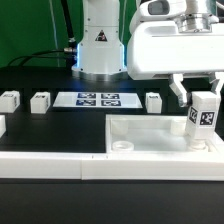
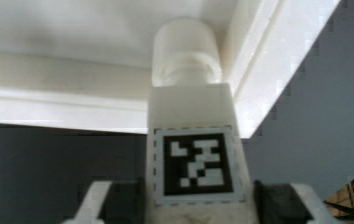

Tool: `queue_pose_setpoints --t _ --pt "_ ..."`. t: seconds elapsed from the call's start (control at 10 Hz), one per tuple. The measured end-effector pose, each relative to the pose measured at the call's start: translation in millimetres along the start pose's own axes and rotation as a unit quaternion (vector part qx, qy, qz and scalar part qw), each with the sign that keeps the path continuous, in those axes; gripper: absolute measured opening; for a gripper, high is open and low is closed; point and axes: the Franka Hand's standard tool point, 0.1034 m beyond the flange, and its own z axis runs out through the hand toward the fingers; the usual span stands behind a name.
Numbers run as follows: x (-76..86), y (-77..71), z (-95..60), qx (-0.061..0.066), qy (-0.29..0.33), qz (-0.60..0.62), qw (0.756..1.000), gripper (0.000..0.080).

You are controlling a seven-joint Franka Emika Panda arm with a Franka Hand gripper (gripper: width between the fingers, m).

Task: Assemble square table

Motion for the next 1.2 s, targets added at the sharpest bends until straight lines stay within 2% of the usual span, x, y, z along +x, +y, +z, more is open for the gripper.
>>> queue_pose_setpoints --t 0.3,0.7,0.9,1.0,1.1,1.2 --pt "-8.5 -1.6 8.9 0.0 -0.005 -0.002 1.0 0.0293" --pt "-8.6 -0.2 8.9 -0.001 -0.005 -0.002 1.0 0.0293" --pt "-8.6 -0.1 8.9 -0.001 -0.005 -0.002 1.0 0.0539" --pt "-8.6 -0.1 8.9 -0.001 -0.005 -0.002 1.0 0.0539" --pt "-8.6 -0.2 8.9 -0.001 -0.005 -0.002 1.0 0.0625" --pt "-8.6 -0.1 8.9 -0.001 -0.005 -0.002 1.0 0.0625"
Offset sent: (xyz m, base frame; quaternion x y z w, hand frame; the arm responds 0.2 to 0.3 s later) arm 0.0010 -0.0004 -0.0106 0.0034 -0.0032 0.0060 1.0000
